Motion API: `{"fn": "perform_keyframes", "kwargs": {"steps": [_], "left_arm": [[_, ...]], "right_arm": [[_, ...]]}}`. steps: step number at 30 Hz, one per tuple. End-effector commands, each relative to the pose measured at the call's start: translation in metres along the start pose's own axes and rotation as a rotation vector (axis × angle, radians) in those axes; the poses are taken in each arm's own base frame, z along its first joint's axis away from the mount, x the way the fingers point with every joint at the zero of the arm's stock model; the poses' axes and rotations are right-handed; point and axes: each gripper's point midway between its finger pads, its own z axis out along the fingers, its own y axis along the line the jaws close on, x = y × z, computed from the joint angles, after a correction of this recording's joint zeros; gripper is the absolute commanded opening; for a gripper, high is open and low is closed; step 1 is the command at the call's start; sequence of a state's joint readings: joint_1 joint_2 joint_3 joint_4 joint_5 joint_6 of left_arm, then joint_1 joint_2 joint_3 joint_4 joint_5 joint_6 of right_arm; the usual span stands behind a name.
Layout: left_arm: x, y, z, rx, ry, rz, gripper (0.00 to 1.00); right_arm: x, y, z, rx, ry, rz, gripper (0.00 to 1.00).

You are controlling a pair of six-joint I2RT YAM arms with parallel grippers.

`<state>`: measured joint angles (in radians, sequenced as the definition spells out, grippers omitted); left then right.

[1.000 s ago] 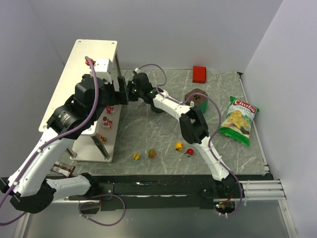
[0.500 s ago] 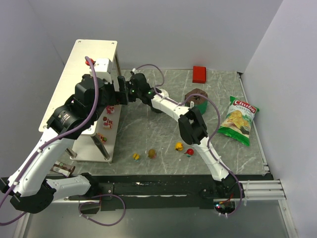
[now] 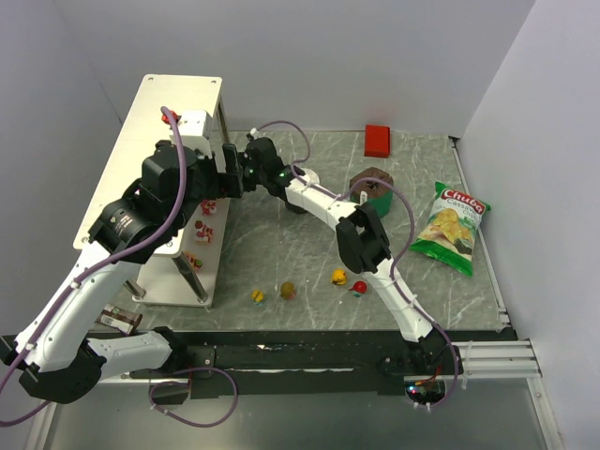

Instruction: Place and organize the plastic toys onto the shelf

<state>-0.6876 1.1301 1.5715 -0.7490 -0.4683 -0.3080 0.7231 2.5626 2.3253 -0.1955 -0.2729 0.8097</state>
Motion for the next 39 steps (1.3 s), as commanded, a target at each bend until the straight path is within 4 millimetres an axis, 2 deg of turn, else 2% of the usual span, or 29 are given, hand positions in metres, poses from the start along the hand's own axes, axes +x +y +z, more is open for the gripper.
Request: {"fn": "perform_keyframes", "kwargs": {"steps": [1, 8, 11, 12, 13, 14, 15, 16, 17, 18, 20, 22, 23, 24, 28, 29, 30, 33, 35, 37, 39], "left_arm": [[-0.012, 0.001, -0.005, 0.004, -0.037, -0.006, 0.96], [-0.017, -0.002, -0.006, 0.021, -0.040, -0.013, 0.96], [-0.020, -0.006, -0.007, 0.038, -0.044, -0.016, 0.96], [-0.022, -0.007, -0.008, 0.044, -0.047, -0.018, 0.97], [-0.023, -0.008, -0.009, 0.050, -0.048, -0.018, 0.96], [-0.023, -0.009, -0.008, 0.058, -0.047, -0.016, 0.96], [-0.022, -0.012, -0.008, 0.072, -0.042, -0.011, 0.96], [-0.022, -0.014, -0.008, 0.082, -0.041, -0.007, 0.96], [-0.022, -0.016, -0.006, 0.092, -0.039, -0.003, 0.96], [-0.021, -0.020, -0.007, 0.114, -0.034, 0.001, 0.96], [-0.023, -0.023, -0.007, 0.132, -0.039, 0.001, 0.96], [-0.022, -0.030, -0.008, 0.169, -0.033, 0.009, 0.96], [-0.021, -0.033, -0.008, 0.185, -0.027, 0.012, 0.96], [-0.020, -0.037, -0.008, 0.206, -0.024, 0.015, 0.96], [0.002, -0.064, -0.009, 0.357, 0.062, 0.054, 0.96], [0.013, -0.075, -0.006, 0.398, 0.104, 0.064, 0.96], [0.020, -0.080, -0.005, 0.414, 0.130, 0.070, 0.96], [0.057, -0.102, -0.006, 0.431, 0.227, 0.109, 0.96], [0.076, -0.108, -0.003, 0.420, 0.279, 0.119, 0.96], [0.098, -0.117, -0.006, 0.432, 0.346, 0.105, 0.97], [0.125, -0.125, -0.006, 0.435, 0.425, 0.095, 0.96]], "right_arm": [[-0.037, 0.023, -0.020, -0.032, -0.092, -0.035, 0.00], [-0.076, 0.036, -0.042, -0.051, -0.175, -0.066, 0.00], [-0.099, 0.043, -0.059, -0.067, -0.217, -0.073, 0.01], [-0.107, 0.052, -0.068, -0.074, -0.235, -0.082, 0.02], [-0.115, 0.049, -0.076, -0.059, -0.249, -0.094, 0.04], [-0.116, 0.048, -0.080, -0.049, -0.248, -0.101, 0.10], [-0.124, 0.061, -0.097, -0.059, -0.270, -0.123, 0.14], [-0.126, 0.060, -0.104, -0.037, -0.279, -0.160, 0.19], [-0.121, 0.050, -0.108, 0.004, -0.263, -0.170, 0.33], [-0.127, 0.061, -0.127, 0.007, -0.281, -0.206, 0.41], [-0.121, 0.057, -0.149, 0.061, -0.273, -0.223, 0.53], [-0.115, 0.052, -0.165, 0.106, -0.261, -0.256, 0.59], [-0.112, 0.048, -0.180, 0.144, -0.264, -0.263, 0.63], [-0.106, 0.038, -0.189, 0.194, -0.242, -0.262, 0.65], [-0.097, 0.010, -0.241, 0.372, -0.256, -0.271, 0.70], [-0.094, 0.006, -0.260, 0.406, -0.269, -0.269, 0.72], [-0.092, -0.010, -0.275, 0.481, -0.273, -0.249, 0.74], [-0.084, -0.033, -0.315, 0.588, -0.293, -0.195, 0.79], [-0.076, -0.056, -0.345, 0.660, -0.286, -0.147, 0.83], [-0.073, -0.075, -0.366, 0.713, -0.287, -0.109, 0.86], [-0.067, -0.085, -0.386, 0.746, -0.307, -0.087, 0.90]]}}
